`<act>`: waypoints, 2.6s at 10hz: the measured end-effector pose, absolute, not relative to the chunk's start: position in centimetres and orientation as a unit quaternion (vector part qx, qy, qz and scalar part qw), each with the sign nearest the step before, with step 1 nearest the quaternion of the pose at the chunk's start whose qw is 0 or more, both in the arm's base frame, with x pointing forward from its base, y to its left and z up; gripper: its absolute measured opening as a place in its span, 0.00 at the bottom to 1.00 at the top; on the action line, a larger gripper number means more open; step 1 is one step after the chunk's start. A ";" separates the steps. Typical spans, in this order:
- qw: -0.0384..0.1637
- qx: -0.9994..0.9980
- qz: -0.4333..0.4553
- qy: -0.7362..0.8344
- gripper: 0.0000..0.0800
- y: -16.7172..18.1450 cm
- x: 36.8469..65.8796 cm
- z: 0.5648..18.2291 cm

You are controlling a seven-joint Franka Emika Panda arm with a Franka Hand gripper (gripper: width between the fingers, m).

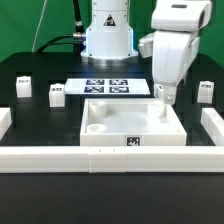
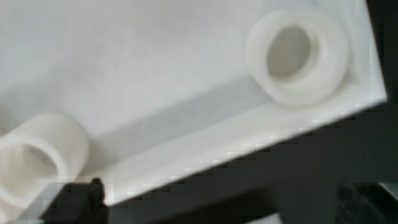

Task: Assemble one leg

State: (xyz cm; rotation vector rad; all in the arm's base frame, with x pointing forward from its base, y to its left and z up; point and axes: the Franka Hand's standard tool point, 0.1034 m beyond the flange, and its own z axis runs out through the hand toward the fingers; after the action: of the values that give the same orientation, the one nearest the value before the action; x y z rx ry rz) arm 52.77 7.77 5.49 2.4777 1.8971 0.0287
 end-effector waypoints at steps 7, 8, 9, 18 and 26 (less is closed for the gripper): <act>0.016 0.766 0.017 0.642 0.81 7.0 51.7 4.8; 0.021 0.750 0.029 0.661 0.81 6.8 50.7 4.2; 0.025 0.731 0.033 0.681 0.81 6.7 49.9 3.8; 0.019 0.730 0.004 0.684 0.81 2.6 47.7 0.7; 0.018 0.732 0.000 0.681 0.07 2.7 47.9 0.8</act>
Offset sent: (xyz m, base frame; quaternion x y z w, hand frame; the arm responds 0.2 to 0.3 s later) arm 0.0000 0.0000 0.0000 0.0000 0.0000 0.0000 1.0000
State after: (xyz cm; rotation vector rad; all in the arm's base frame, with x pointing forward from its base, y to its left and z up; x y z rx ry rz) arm 47.86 2.70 0.80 2.2746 2.1136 0.0011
